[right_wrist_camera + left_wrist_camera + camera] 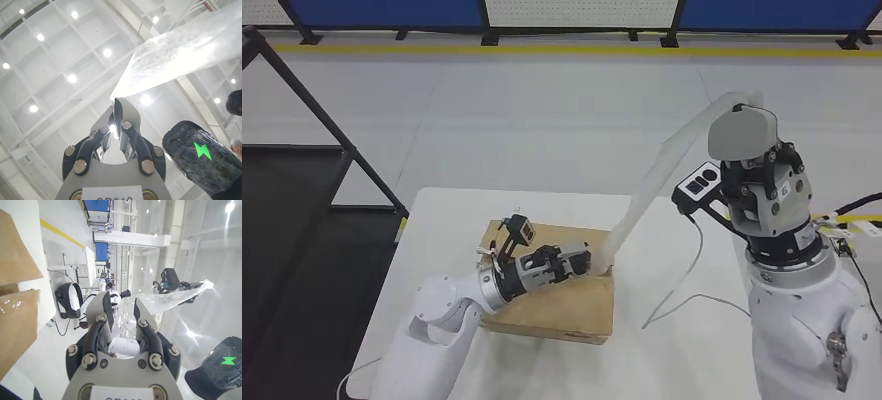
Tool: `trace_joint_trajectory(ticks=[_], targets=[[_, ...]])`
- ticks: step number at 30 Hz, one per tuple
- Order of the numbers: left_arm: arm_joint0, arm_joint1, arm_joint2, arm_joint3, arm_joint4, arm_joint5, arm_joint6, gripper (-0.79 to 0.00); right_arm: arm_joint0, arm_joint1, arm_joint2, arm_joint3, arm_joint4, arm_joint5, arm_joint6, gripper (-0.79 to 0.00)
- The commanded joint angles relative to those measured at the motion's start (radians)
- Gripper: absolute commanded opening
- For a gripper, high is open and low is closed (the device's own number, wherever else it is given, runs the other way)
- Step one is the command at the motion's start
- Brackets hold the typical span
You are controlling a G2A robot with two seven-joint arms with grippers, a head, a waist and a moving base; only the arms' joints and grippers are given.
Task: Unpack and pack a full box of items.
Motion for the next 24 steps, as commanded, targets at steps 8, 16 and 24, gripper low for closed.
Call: trace_joint_trajectory(ticks=[8,16,24], targets=[[0.005,0.002,0.015,0.001,-0.009,-0.021,-0.008,-0.428,0.013,-0.001,0.001,0.016,0.018,-0.011,0.007,-0.785],[-0.015,-0.008,0.046,0.029,-0.069,-0.057,0.035,-0.416,0.02,0.0,0.002,0.015,0.031,-0.003,0.003,-0.785],[-0.043,-0.015,0.073,0.072,-0.076,-0.077,0.058,-0.4,0.02,0.001,0.014,0.005,0.042,0.004,-0.002,-0.785]])
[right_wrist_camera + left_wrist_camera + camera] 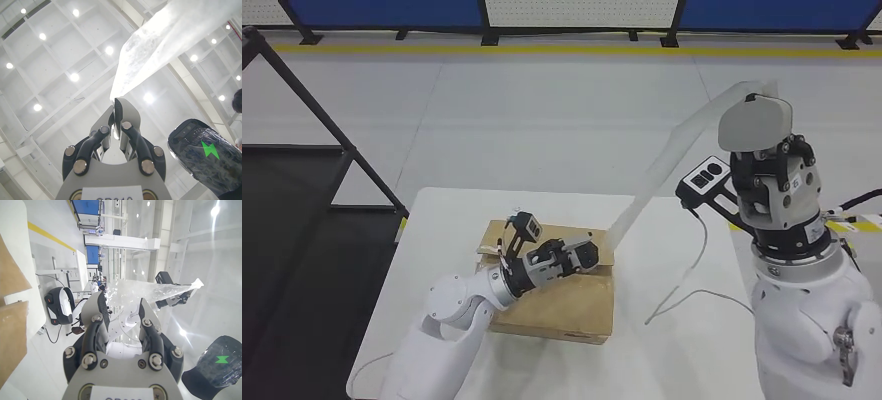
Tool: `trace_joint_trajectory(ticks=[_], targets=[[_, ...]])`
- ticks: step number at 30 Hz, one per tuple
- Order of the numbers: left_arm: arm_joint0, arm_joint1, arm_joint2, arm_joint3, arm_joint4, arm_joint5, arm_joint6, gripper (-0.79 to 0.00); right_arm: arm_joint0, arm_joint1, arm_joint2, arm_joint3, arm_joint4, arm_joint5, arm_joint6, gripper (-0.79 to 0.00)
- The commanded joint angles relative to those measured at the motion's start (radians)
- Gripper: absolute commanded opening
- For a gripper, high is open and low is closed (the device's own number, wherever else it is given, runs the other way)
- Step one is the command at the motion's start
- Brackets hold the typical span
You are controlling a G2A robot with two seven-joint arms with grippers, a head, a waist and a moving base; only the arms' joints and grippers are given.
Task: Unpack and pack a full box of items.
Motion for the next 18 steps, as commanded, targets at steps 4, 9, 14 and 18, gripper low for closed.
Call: trace_joint_trajectory(ticks=[4,9,14,18], targets=[[-0.012,-0.004,0.023,0.017,-0.009,0.004,-0.017,-0.372,0.001,0.001,0.007,0.0,0.006,0.005,0.001,-0.785],[-0.025,-0.011,0.051,0.024,-0.026,-0.009,-0.03,-0.357,0.002,0.002,0.011,0.0,0.013,0.011,0.005,-0.785],[-0.047,-0.021,0.087,0.037,-0.036,-0.032,-0.03,-0.36,0.005,0.003,0.015,0.0,0.02,0.016,0.003,-0.785],[-0.064,-0.029,0.1,0.053,-0.057,-0.059,-0.011,-0.382,0.007,0.004,0.018,0.0,0.028,0.026,0.001,-0.785]])
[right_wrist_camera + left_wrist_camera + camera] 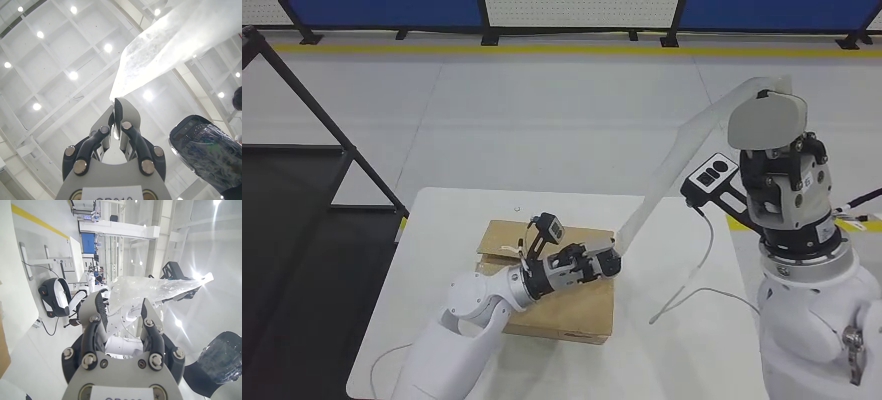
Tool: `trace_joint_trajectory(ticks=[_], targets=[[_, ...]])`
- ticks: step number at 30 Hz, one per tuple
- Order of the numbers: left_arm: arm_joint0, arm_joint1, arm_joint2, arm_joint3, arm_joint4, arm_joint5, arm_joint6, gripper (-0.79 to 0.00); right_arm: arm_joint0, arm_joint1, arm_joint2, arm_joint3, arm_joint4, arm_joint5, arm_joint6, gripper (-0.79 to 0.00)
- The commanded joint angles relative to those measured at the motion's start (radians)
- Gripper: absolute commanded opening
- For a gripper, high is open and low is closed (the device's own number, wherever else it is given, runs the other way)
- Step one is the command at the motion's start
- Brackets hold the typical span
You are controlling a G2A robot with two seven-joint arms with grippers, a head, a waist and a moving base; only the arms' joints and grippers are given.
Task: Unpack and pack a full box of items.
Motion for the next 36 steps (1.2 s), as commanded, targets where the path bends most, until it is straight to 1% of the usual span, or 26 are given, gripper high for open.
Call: trace_joint_trajectory(ticks=[1,2,3,4,5,9,12,15,17,18,19,20,21,22,26,29,33,36], targets=[[-0.01,-0.004,0.007,0.01,-0.005,-0.01,0.009,-0.394,0.0,0.001,0.004,-0.003,0.002,0.003,-0.001,-0.785],[-0.015,-0.006,0.011,0.013,-0.007,-0.011,0.012,-0.406,0.0,0.001,0.006,-0.004,0.004,0.005,-0.003,-0.785],[-0.019,-0.007,0.014,0.017,-0.007,-0.014,0.013,-0.526,0.0,0.002,0.008,-0.005,0.005,0.006,-0.004,-0.785],[-0.023,-0.008,0.017,0.02,-0.006,-0.017,0.012,-0.625,-0.001,0.002,0.009,-0.006,0.007,0.007,-0.005,-0.785],[-0.025,-0.01,0.019,0.024,-0.007,-0.02,0.011,-0.785,-0.001,0.002,0.011,-0.006,0.008,0.007,-0.006,-0.785],[-0.03,-0.012,0.021,0.034,-0.004,-0.028,0.009,-0.785,-0.005,0.004,0.018,-0.003,0.012,0.016,-0.006,-0.785],[-0.022,-0.01,0.008,0.025,0.001,-0.04,0.019,-0.785,-0.006,0.005,0.027,0.009,0.022,0.026,-0.003,-0.785],[-0.012,-0.004,-0.017,0.002,0.039,-0.051,0.042,-0.785,-0.008,0.007,0.035,0.026,0.038,0.046,-0.001,-0.785],[0.0,0.003,-0.043,-0.025,0.078,-0.055,0.063,-0.785,-0.008,0.009,0.04,0.039,0.049,0.071,-0.006,-0.785],[0.008,0.007,-0.064,-0.045,0.087,-0.056,0.071,-0.785,-0.009,0.011,0.045,0.049,0.05,0.084,-0.009,-0.773],[0.018,0.012,-0.089,-0.067,0.095,-0.053,0.078,-0.785,-0.01,0.012,0.047,0.059,0.051,0.107,-0.011,-0.588],[0.028,0.017,-0.117,-0.091,0.102,-0.047,0.086,-0.785,-0.011,0.014,0.05,0.073,0.057,0.13,-0.018,-0.428],[0.04,0.023,-0.146,-0.119,0.115,-0.041,0.093,-0.785,-0.012,0.016,0.057,0.086,0.064,0.14,-0.02,-0.24],[0.053,0.029,-0.177,-0.147,0.122,-0.032,0.101,-0.785,-0.013,0.017,0.063,0.098,0.07,0.151,-0.022,0.0],[0.101,0.051,-0.295,-0.267,0.165,0.018,0.123,-0.785,-0.008,0.026,0.082,0.154,0.097,0.253,-0.051,0.0],[0.128,0.064,-0.364,-0.334,0.184,0.056,0.128,-0.785,-0.005,0.034,0.102,0.194,0.122,0.318,-0.069,0.0],[0.145,0.074,-0.421,-0.383,0.186,0.09,0.129,-0.785,0.002,0.044,0.125,0.242,0.16,0.393,-0.095,0.0],[0.149,0.081,-0.452,-0.404,0.198,0.104,0.124,-0.785,0.012,0.055,0.143,0.266,0.144,0.479,-0.133,0.0]])
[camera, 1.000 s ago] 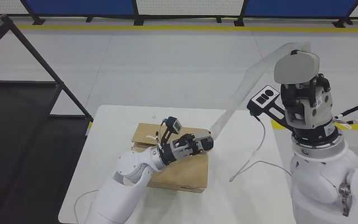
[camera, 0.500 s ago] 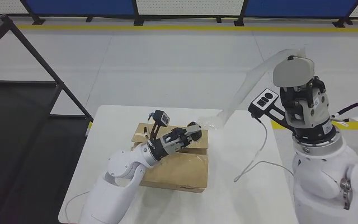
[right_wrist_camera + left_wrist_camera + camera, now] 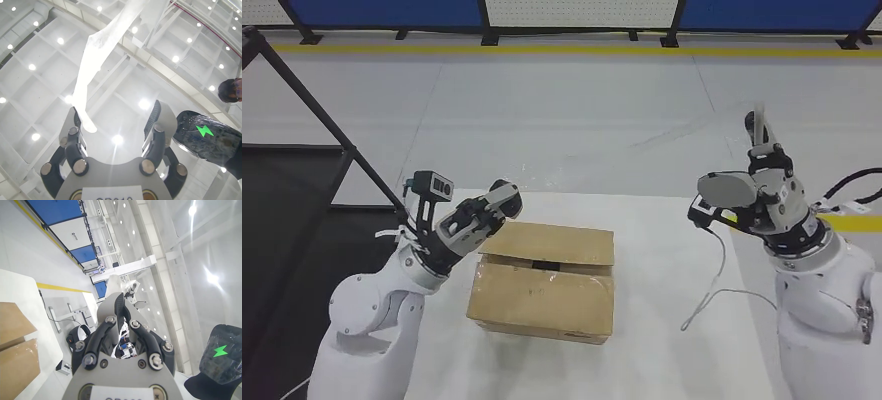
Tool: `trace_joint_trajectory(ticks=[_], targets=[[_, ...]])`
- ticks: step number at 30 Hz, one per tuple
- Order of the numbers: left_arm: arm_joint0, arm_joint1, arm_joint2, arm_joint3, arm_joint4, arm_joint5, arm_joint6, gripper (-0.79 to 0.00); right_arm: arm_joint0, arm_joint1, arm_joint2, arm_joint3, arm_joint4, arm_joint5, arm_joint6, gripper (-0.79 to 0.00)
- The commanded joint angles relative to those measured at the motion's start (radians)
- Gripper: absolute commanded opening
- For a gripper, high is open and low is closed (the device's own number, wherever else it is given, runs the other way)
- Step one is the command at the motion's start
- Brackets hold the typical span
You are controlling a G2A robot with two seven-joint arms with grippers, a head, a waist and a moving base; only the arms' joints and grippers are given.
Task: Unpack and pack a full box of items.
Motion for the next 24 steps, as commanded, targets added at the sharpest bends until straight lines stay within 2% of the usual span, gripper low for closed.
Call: trace_joint_trajectory(ticks=[1,6,15,21,24], targets=[[0.003,0.005,-0.023,-0.017,0.016,0.01,-0.003,-0.785,0.006,0.008,0.012,0.015,-0.023,0.071,-0.021,0.0],[0.01,0.019,-0.085,-0.045,0.044,0.041,-0.016,-0.785,0.008,0.025,0.041,0.04,-0.104,0.179,-0.034,0.0],[0.068,0.038,-0.178,-0.112,0.054,0.066,-0.014,-0.785,-0.025,0.039,0.051,0.028,-0.301,0.178,0.045,0.0],[0.106,0.047,-0.208,-0.146,0.048,0.067,-0.005,-0.785,-0.04,0.046,0.05,0.034,-0.368,0.149,0.101,0.0],[0.126,0.05,-0.217,-0.158,0.047,0.07,0.003,-0.785,-0.046,0.048,0.051,0.043,-0.393,0.102,0.107,0.0]])
